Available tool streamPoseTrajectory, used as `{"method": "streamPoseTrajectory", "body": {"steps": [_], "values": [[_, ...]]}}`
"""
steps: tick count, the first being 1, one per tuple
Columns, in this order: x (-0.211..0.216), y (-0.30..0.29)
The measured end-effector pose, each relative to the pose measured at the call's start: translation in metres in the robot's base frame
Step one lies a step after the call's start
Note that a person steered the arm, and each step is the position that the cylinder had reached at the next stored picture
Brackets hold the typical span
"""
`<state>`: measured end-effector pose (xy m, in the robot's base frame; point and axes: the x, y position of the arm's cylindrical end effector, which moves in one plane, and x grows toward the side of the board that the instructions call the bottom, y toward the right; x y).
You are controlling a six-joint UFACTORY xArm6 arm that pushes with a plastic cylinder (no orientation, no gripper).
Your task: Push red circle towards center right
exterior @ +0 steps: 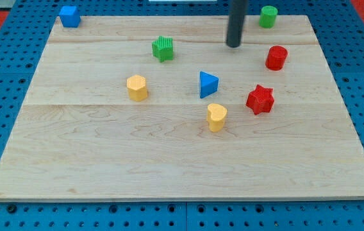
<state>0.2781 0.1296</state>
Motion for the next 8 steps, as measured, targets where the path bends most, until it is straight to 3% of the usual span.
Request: {"method": "streamPoseTrajectory", "body": {"steps": [1,2,8], "values": [[-0.002,0.048],[-0.002,0.054],[0.024,0.037]]}}
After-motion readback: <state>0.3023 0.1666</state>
